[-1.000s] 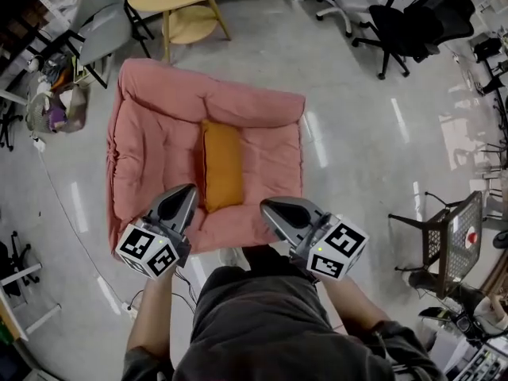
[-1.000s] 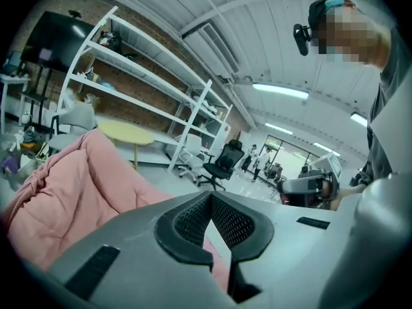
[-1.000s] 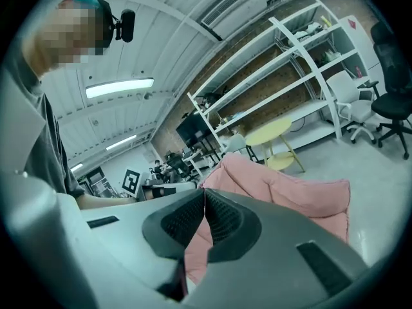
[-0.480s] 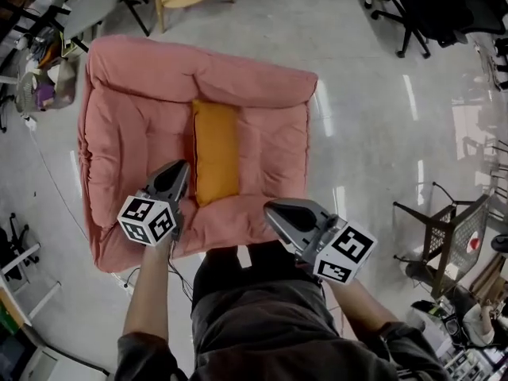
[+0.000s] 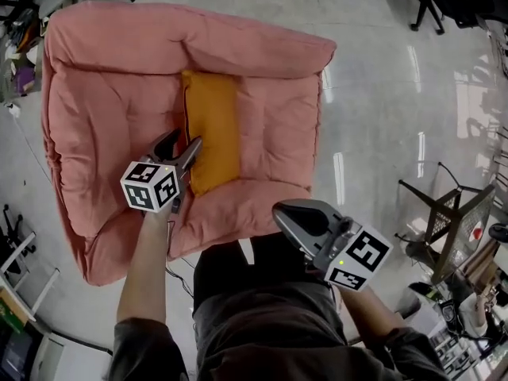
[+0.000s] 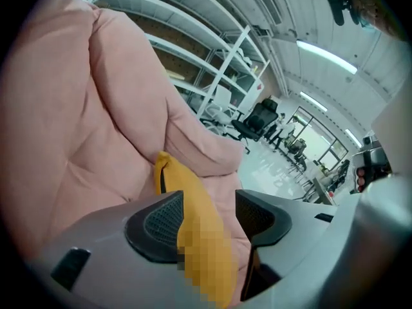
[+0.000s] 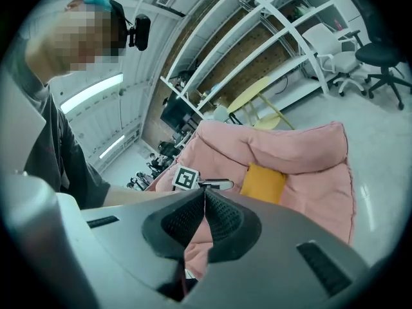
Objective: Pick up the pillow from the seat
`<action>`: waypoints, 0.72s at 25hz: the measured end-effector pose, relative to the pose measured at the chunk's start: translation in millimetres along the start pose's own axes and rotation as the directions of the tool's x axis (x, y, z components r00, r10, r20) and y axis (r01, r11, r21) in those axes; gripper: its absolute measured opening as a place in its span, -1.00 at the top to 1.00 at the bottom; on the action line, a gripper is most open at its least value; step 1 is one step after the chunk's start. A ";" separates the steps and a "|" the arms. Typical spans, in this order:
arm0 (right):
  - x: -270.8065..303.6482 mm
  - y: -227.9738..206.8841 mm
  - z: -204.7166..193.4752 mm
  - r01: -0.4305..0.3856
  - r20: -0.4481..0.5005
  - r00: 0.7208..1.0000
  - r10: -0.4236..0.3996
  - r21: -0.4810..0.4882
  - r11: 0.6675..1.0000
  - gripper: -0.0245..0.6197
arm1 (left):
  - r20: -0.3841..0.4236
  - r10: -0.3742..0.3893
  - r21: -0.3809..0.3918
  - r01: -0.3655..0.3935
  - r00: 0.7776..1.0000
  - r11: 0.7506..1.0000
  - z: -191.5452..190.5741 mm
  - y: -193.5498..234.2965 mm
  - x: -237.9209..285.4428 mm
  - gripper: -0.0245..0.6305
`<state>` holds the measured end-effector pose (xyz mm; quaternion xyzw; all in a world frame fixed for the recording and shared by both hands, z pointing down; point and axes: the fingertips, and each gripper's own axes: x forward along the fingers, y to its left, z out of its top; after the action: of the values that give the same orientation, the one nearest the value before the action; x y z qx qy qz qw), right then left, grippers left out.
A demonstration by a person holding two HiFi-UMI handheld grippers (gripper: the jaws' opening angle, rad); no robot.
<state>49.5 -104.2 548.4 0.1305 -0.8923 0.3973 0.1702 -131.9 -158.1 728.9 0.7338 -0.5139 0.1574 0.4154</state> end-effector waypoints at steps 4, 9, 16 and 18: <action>6.7 -9.4 -6.2 0.023 -0.003 1.000 -0.023 0.014 1.000 0.88 | -0.032 -0.003 -0.016 0.002 0.999 1.000 -16.2 17.1 17.3 0.09; 6.8 -28.6 -11.5 0.066 -0.006 0.998 -0.065 0.045 0.997 0.88 | -0.069 0.003 -0.036 -0.006 0.998 0.999 -32.4 35.8 36.3 -0.02; 9.8 -35.3 -15.2 0.047 0.016 0.999 -0.048 0.082 0.996 0.88 | -0.156 -0.048 -0.112 0.030 0.987 0.993 -61.4 50.1 63.6 -0.27; 9.9 -38.5 -15.6 0.046 0.013 0.999 -0.048 0.090 0.995 0.88 | -0.173 -0.066 -0.152 0.040 0.983 0.988 -68.8 51.3 71.2 -0.32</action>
<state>57.8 -118.5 587.8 0.1619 -0.8715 0.4317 0.1669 -133.8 -155.8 840.3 0.6976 -0.4652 0.1726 0.5168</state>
